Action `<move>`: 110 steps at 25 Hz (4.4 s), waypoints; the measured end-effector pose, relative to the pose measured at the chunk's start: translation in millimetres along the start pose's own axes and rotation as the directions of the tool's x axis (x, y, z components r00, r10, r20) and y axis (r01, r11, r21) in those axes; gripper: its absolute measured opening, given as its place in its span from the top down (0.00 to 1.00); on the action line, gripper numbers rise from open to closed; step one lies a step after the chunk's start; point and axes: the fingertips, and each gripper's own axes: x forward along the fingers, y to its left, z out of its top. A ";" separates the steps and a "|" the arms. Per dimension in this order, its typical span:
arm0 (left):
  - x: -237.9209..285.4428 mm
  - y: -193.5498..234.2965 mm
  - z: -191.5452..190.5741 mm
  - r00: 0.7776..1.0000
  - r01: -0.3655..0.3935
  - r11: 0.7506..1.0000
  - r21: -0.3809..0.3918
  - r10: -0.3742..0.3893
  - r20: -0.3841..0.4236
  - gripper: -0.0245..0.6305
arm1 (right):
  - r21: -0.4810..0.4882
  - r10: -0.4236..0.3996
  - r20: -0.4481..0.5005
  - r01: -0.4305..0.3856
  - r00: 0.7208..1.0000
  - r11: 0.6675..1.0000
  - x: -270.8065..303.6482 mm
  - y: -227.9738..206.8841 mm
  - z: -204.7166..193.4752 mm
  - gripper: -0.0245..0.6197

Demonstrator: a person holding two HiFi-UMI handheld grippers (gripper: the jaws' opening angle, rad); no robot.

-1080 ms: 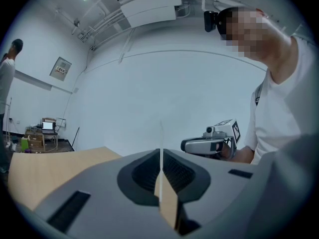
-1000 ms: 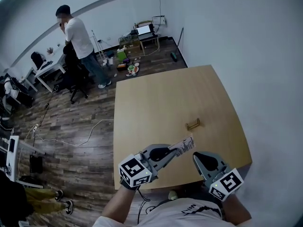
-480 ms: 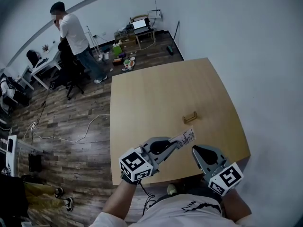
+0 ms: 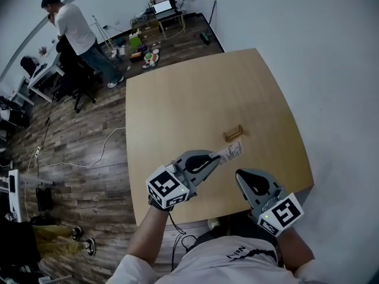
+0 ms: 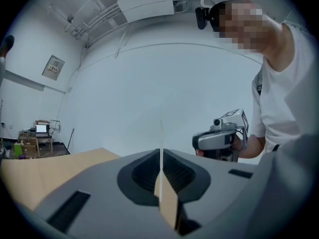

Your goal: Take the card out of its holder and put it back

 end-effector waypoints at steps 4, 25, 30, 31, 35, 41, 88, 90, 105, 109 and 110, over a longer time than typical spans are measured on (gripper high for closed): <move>27.6 34.7 -16.1 0.999 0.020 1.000 0.005 -0.020 -0.026 0.93 | 0.016 -0.001 -0.009 0.001 1.000 1.000 12.9 -23.4 -7.1 0.94; 169.6 190.2 -136.2 0.987 0.093 0.992 -0.082 -0.102 -0.121 0.93 | 0.174 0.015 -0.101 0.003 0.995 0.985 83.5 -185.8 -108.7 0.94; 171.2 195.5 -142.5 0.988 0.081 0.993 -0.088 -0.092 -0.127 0.93 | 0.191 0.024 -0.111 -0.003 0.994 0.982 86.2 -195.5 -112.9 0.94; 171.0 196.5 -146.7 0.988 0.076 0.993 -0.089 -0.087 -0.128 0.93 | 0.194 0.027 -0.114 -0.005 0.993 0.981 86.2 -196.2 -116.5 0.94; 168.9 201.4 -164.9 0.989 0.051 0.994 -0.097 -0.064 -0.137 0.93 | 0.203 0.039 -0.125 -0.013 0.991 0.979 87.4 -196.7 -130.1 0.94; 170.4 202.2 -180.8 0.991 0.013 0.991 -0.131 -0.031 -0.133 0.93 | 0.211 0.045 -0.136 -0.015 0.990 0.977 84.7 -202.3 -136.5 0.94; 166.4 203.6 -218.4 0.976 -0.107 0.985 -0.136 0.078 -0.203 0.92 | 0.225 0.078 -0.170 -0.038 0.982 0.974 83.9 -199.9 -153.7 0.94; 166.7 202.9 -224.7 0.971 -0.110 0.986 -0.127 0.080 -0.225 0.92 | 0.226 0.078 -0.174 -0.038 0.982 0.973 85.2 -199.9 -154.3 0.94; 150.3 199.8 -177.7 0.973 -0.186 0.972 -0.146 0.161 -0.163 0.92 | 0.202 0.079 -0.147 -0.048 0.986 0.978 97.5 -186.8 -130.8 0.94; 142.4 180.8 -154.4 0.978 -0.187 0.969 -0.161 0.169 -0.119 0.92 | 0.189 0.055 -0.137 -0.029 0.989 0.982 94.7 -174.3 -121.4 0.94; 138.5 171.2 -148.4 0.979 -0.190 0.968 -0.163 0.174 -0.109 0.92 | 0.183 0.048 -0.131 -0.023 0.990 0.983 89.3 -167.1 -118.2 0.94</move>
